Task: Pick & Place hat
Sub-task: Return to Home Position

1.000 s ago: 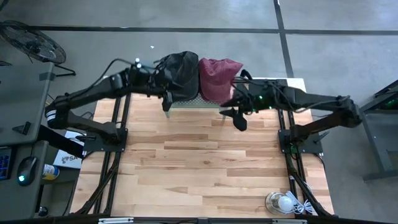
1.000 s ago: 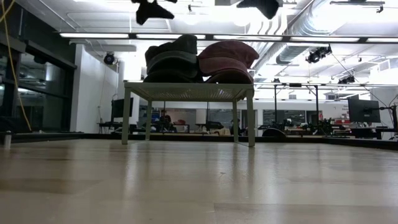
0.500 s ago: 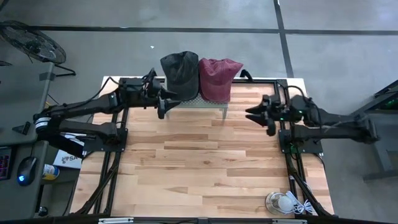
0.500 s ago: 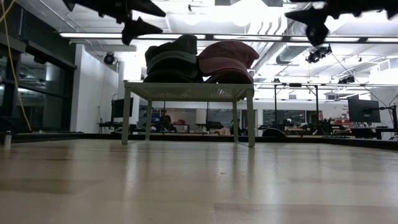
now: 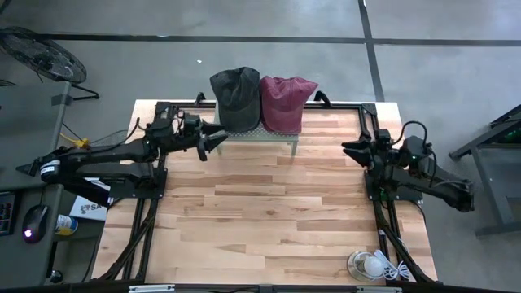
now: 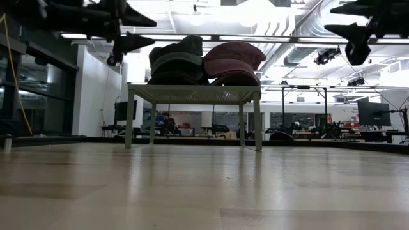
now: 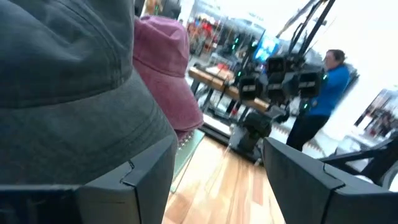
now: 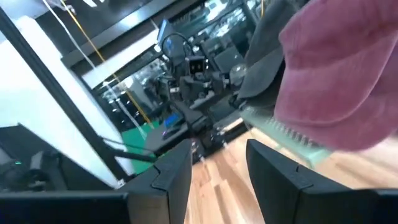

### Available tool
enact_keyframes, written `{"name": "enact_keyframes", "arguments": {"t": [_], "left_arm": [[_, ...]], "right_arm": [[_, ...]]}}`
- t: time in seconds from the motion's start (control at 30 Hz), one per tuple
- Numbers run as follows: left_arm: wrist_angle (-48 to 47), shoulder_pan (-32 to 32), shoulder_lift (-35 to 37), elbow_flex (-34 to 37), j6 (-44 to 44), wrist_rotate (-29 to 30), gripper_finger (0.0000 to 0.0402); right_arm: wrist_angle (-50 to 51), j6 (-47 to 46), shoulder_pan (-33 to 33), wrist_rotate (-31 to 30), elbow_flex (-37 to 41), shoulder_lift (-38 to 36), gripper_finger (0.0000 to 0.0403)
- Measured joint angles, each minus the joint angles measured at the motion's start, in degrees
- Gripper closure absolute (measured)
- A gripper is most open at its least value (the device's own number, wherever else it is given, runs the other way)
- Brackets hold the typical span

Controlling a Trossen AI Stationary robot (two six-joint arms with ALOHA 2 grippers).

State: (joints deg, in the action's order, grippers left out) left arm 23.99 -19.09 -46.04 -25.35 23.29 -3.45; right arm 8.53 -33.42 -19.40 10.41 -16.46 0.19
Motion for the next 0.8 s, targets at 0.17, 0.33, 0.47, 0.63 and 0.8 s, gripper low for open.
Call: {"name": "enact_keyframes", "arguments": {"t": [0.17, 0.33, 0.47, 0.63, 0.8], "left_arm": [[5.19, 0.48, 4.12, 6.35, -0.04, 2.32, 0.0163], [6.25, 3.21, 9.20, 11.50, -1.41, 7.11, 0.0163], [6.84, 7.43, 13.09, 15.67, -2.10, 11.96, 0.0163], [9.76, 12.43, 17.90, 21.68, -2.18, 16.56, 0.0163], [7.39, 13.53, 24.52, 24.20, -1.03, 16.98, 0.0163]], "right_arm": [[0.50, -1.63, -0.71, 2.12, 0.52, 0.78, 0.0258], [0.11, -2.67, -1.81, -0.15, 0.55, 0.32, 0.0258], [-1.18, -3.62, -2.08, -0.21, 0.54, 0.13, 0.0258], [-3.20, -3.66, -2.08, 0.53, 0.54, 0.11, 0.0258], [-3.59, -3.33, -2.08, 2.10, 0.54, 0.07, 0.0258]]}}
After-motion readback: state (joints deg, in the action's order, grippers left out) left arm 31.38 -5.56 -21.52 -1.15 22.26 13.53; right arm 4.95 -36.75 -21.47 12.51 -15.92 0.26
